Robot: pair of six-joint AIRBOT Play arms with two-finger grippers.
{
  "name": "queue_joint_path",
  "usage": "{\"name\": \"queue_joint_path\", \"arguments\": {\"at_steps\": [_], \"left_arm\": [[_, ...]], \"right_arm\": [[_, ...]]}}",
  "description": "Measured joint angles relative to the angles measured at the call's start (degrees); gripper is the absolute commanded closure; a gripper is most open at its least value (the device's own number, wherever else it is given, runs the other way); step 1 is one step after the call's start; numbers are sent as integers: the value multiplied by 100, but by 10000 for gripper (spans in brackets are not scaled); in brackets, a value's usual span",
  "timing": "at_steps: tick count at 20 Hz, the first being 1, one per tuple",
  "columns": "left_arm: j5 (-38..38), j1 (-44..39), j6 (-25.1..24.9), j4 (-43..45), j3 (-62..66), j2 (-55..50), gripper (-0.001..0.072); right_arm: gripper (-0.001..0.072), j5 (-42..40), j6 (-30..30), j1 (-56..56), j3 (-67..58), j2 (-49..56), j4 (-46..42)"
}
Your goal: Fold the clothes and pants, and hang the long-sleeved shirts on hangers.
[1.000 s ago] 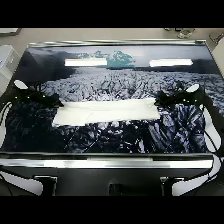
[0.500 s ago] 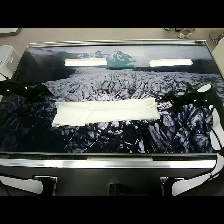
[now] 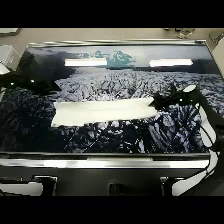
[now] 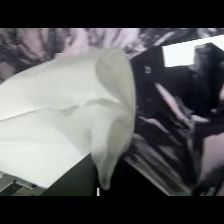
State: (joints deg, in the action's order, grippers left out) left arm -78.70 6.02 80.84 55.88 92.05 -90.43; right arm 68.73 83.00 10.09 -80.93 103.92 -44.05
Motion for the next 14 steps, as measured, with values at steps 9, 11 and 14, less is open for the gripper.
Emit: {"name": "queue_joint_path", "arguments": {"at_steps": [9,11,14], "left_arm": [[2232,-2369,-33,-1054,-892,-896,683],[2463,-2804,20,-1523,-942,-1213,684],[2739,-3298,212,-1919,-973,-1582,684]], "right_arm": [[679,505,-46,-332,-13,-1847,415],[679,531,-15,-481,-13,-2184,448],[678,522,31,-584,-13,-2610,446]]}}
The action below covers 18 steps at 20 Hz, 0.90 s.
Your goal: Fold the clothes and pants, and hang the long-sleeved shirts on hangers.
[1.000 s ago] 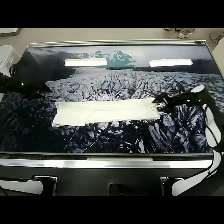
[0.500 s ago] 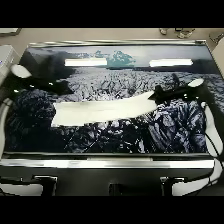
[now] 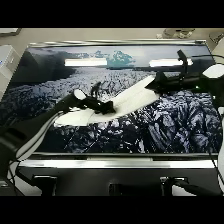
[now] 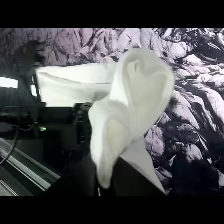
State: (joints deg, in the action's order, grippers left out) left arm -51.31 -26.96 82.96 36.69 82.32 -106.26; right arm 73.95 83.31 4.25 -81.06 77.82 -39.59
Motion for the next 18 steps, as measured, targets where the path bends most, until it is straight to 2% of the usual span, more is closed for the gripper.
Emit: {"name": "queue_joint_path", "arguments": {"at_steps": [5,10,13,16,18], "left_arm": [[933,-671,540,-833,-15,-398,685],[1945,-1410,669,-2044,260,-704,686],[1998,-1423,531,-2275,435,-839,689],[1257,-868,295,-1574,501,-658,689],[555,-297,372,-411,522,-240,688]], "right_arm": [[678,101,120,-52,2,-566,4],[678,173,273,-59,9,-780,0],[678,94,374,-66,11,-782,2],[678,-129,444,-308,11,-573,48],[678,-393,463,-664,11,-319,157]]}}
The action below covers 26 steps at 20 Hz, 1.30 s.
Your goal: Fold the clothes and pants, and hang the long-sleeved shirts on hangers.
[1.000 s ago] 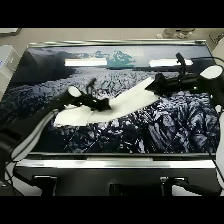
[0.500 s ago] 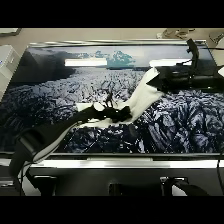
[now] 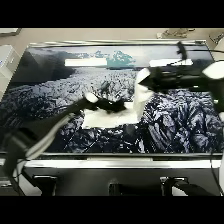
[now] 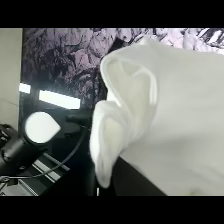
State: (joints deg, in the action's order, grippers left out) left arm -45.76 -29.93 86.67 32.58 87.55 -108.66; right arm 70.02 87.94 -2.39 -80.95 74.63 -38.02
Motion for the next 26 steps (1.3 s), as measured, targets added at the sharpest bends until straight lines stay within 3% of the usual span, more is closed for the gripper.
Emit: {"name": "queue_joint_path", "arguments": {"at_steps": [4,8,9,10,11,15,18,20,26], "left_arm": [[-1314,1419,343,2623,15,1300,687],[-2253,2723,319,3764,17,2625,686],[-2417,2959,284,3908,20,2909,686],[-2570,3167,247,4028,15,3187,686],[-2691,3307,212,4092,4,3423,686],[-3012,3587,85,4256,-114,4092,686],[-3088,3650,9,4319,-291,4297,686],[-3106,3665,-59,4330,-431,4352,686],[-3104,3663,-101,4334,-669,4404,686]], "right_arm": [[677,-841,-28,-984,0,723,474],[674,-1864,-90,-2052,0,1716,1193],[557,-2122,-94,-2297,0,1991,1419],[211,-2337,-116,-2503,0,2236,1631],[5,-2538,-136,-2693,0,2485,1873],[-3,-2898,-330,-2940,0,3082,2734],[-2,-2664,-540,-2409,0,3008,2726],[1,-2227,-509,-1733,0,2776,2210],[38,-599,365,334,70,2374,-380]]}}
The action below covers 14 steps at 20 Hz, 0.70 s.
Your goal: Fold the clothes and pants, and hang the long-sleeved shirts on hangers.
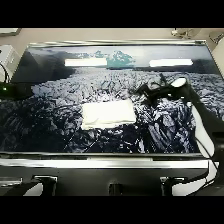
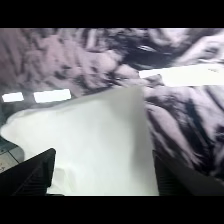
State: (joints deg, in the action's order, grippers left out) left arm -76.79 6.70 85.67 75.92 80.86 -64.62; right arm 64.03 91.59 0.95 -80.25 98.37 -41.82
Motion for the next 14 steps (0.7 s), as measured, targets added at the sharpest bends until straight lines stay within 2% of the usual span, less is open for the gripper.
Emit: {"name": "queue_joint_path", "arguments": {"at_steps": [3,7,9,10,11,12,13,14], "left_arm": [[22,-35,35,-131,-28,7,685],[28,-136,160,-243,-39,7,686],[28,-197,221,-254,-39,7,685],[31,-223,256,-267,-39,7,685],[31,-251,286,-278,-39,7,685],[33,-273,297,-284,-39,7,685],[33,-299,308,-289,-39,7,685],[33,-326,330,-293,-39,7,685]], "right_arm": [[83,474,-278,304,63,278,-111],[107,743,-1034,262,90,817,750],[179,863,-1316,177,94,1036,1102],[243,927,-1414,133,96,1128,1215],[343,973,-1484,98,96,1200,1294],[577,999,-1545,66,96,1263,1362],[676,1025,-1587,44,96,1305,1401],[677,1056,-1622,31,94,1338,1445]]}}
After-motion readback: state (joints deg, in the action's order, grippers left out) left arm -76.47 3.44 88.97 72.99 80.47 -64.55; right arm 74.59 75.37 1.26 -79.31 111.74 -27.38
